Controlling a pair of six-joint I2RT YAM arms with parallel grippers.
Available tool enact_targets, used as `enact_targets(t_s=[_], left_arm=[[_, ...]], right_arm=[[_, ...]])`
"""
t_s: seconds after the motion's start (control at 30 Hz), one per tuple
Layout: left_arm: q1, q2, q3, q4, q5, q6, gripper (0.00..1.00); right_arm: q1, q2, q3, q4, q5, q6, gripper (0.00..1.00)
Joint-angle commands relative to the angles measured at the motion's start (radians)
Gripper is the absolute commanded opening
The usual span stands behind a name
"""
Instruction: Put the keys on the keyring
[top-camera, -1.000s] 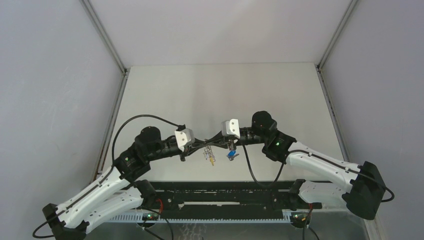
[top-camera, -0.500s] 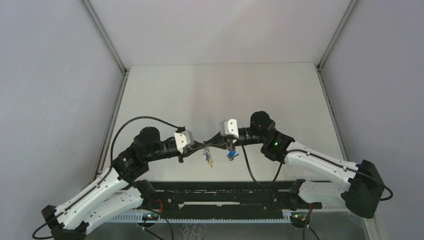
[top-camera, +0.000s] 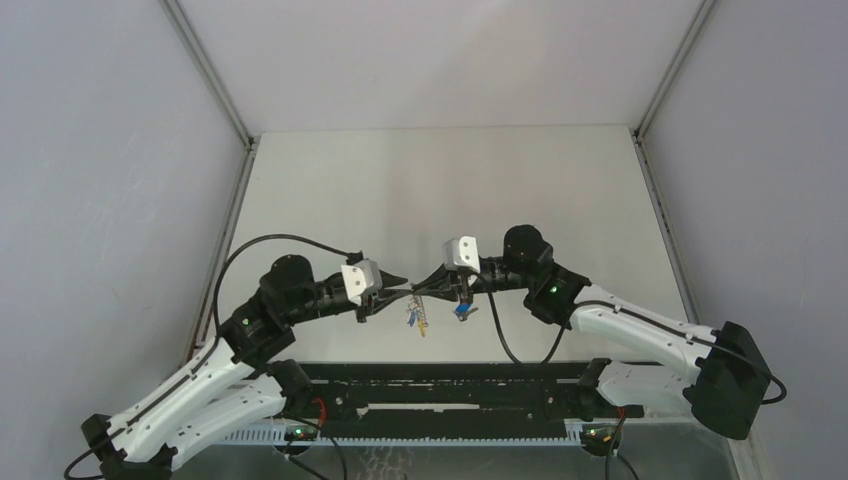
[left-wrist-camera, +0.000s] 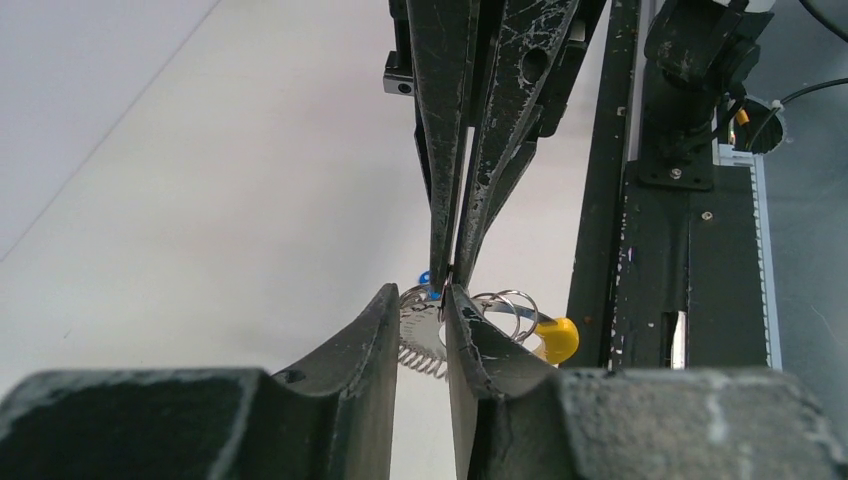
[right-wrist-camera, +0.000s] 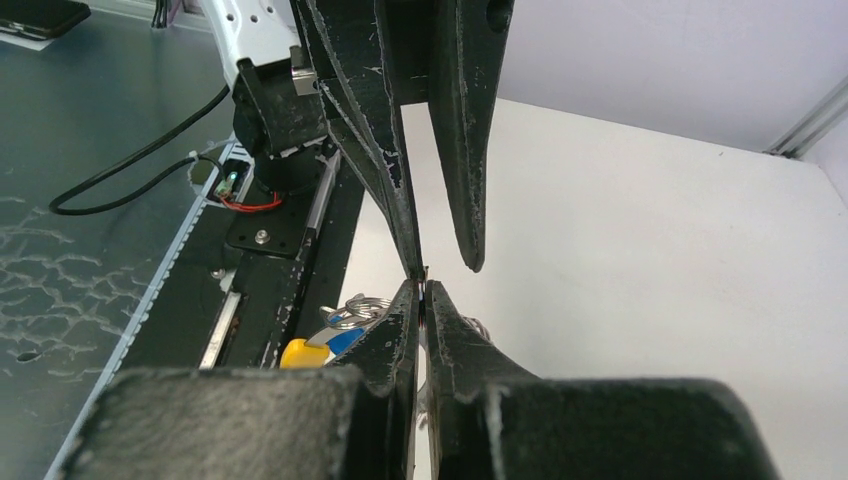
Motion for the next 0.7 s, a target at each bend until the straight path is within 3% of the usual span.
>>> enact_targets(t_s=[0.0,0.4,0.67], left_arm=[[0.001,0.008,0.03,0.051,0.022,-0.014,0.28],[0.001,0.058,0.042,0.024,0.071,-0.011,0.3],[0.001,0.066,0.052,0.03,0.077,-0.01,0.24]], right_arm=[[-0.007,-0.039,-0.005,0.089,-0.016,0.051,0.0],[-0.024,-0.068,-0.035,0.159,-0.026,0.1,0.0],[-0.024,-0.069,-0.038,0.169,-0.038,0.106,0.0]])
